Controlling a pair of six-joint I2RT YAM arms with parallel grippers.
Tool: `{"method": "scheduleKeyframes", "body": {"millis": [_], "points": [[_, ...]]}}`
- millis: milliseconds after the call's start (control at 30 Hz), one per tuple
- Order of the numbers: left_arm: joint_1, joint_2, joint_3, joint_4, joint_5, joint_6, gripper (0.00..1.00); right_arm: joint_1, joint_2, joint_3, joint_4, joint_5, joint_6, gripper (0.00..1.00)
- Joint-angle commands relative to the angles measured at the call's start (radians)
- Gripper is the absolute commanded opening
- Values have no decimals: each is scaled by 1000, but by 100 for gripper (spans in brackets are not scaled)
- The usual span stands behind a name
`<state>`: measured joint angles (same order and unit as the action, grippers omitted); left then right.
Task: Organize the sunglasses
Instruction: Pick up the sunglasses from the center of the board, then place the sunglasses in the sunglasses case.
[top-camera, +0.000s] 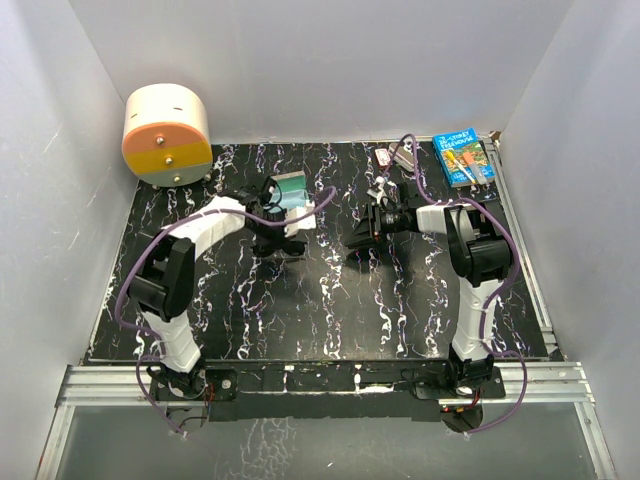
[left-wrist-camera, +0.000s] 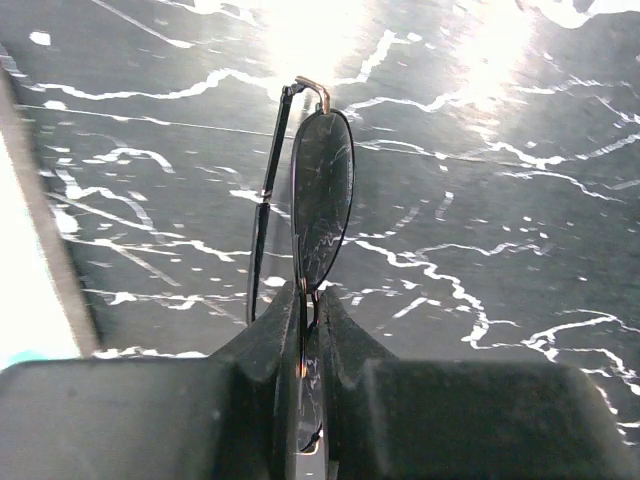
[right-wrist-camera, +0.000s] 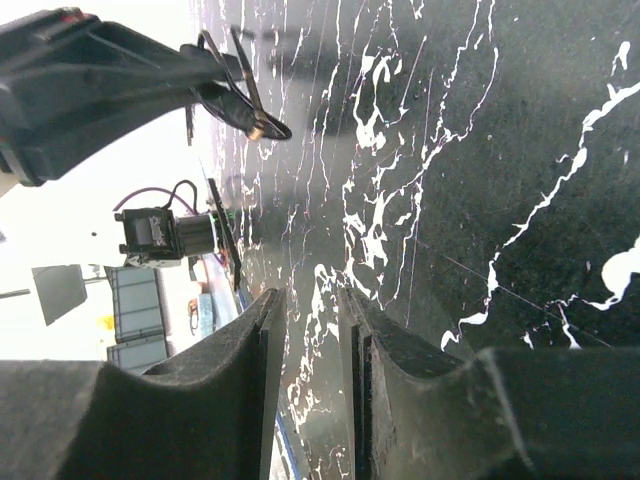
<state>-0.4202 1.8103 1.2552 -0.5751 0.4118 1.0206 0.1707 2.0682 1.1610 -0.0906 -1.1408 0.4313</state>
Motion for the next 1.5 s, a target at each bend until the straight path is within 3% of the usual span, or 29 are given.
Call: {"method": "scheduleKeyframes", "body": {"millis": [0, 233, 367, 667, 1000, 1467], "points": [[40, 32, 99, -22, 1, 18, 0, -10, 1, 12, 77, -43, 1, 32], [101, 195, 372, -169, 69, 53, 0, -16, 19, 16, 85, -48, 10, 31], [108, 248, 445, -159, 65, 78, 0, -18, 30, 18, 89, -51, 15, 31], [115, 414, 782, -275, 102, 81, 0, -33, 60, 26, 95, -61, 21, 30], [116, 516, 928, -335, 74, 92, 0, -44, 94, 41, 112, -78, 38, 29], [119, 513, 860, -286, 34, 51, 0, -48, 92, 37, 125, -85, 47, 29]]}}
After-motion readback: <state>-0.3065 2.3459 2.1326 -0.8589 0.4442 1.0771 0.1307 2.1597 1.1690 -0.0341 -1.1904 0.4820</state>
